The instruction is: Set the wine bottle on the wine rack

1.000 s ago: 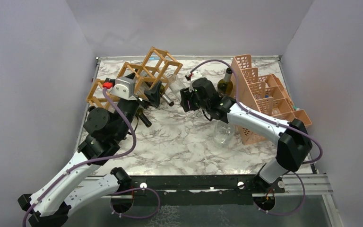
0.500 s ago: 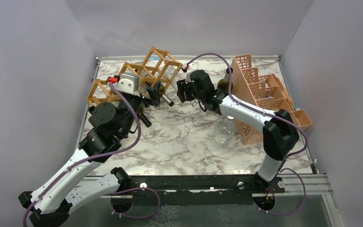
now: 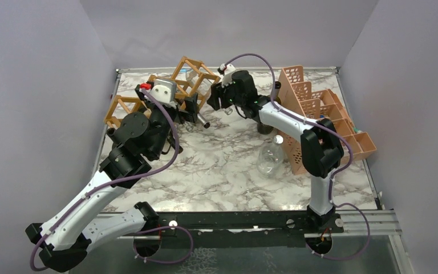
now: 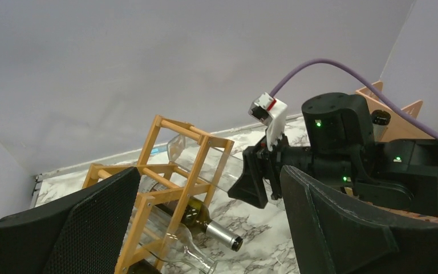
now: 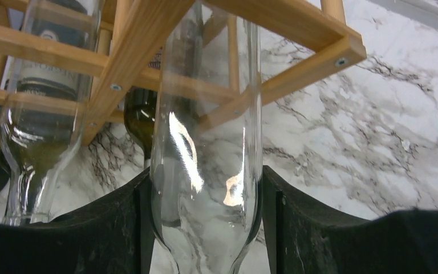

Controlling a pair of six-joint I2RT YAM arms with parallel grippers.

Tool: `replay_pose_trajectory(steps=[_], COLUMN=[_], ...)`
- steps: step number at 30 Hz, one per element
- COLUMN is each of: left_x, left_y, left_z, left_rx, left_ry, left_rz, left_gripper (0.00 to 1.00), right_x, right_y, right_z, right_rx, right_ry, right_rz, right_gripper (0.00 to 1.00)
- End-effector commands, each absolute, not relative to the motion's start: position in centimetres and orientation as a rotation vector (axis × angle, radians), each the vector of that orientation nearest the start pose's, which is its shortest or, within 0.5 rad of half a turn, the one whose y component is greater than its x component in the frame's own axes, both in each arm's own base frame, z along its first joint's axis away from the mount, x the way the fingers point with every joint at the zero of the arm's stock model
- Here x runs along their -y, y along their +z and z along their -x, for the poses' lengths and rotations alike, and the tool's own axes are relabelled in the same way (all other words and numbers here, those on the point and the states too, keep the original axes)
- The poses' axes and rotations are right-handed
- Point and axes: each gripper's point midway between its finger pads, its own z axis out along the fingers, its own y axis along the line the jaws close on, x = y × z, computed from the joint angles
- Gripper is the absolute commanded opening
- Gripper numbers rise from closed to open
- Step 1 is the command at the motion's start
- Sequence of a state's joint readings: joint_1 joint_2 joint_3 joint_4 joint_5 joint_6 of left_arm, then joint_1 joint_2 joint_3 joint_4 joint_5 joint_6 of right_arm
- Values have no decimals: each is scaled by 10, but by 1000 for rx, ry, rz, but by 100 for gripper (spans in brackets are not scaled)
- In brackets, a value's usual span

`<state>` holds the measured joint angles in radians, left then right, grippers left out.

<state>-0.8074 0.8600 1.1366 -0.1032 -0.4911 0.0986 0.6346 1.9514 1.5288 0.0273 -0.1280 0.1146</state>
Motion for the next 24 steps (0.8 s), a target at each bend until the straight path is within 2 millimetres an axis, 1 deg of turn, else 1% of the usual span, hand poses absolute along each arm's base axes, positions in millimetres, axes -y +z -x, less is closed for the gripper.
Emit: replay_pose_trajectory(steps=[1,7,11,16,21,24], left_x=[153,156,155,156,155,154], left_y=[445,442,440,439,435,434], left_z=[-268,-269,-268,-268,-268,-267], left_rx=[-1402,-1424,-1426,-1428,-1440,-1440], left_ry=[-229,-230,-227,-227,-219,-220], left_rz=[-229,-247,-247,-255,-257,-257], left_gripper=[99,99,99,99,99,99], right_x=[-398,-414,-422,-434,-440,-443], right_y=[230,225,214,197,188,184], right_z=[-470,-483,-490,-494,-500,-503], right_rx=[-1737,-1729,-1745,-1742,-1759,-1769], right_ry=[762,797,805,837,845,852], right_rz=[595,599,613,666,674,666], right_gripper=[1,1,2,10,12,20])
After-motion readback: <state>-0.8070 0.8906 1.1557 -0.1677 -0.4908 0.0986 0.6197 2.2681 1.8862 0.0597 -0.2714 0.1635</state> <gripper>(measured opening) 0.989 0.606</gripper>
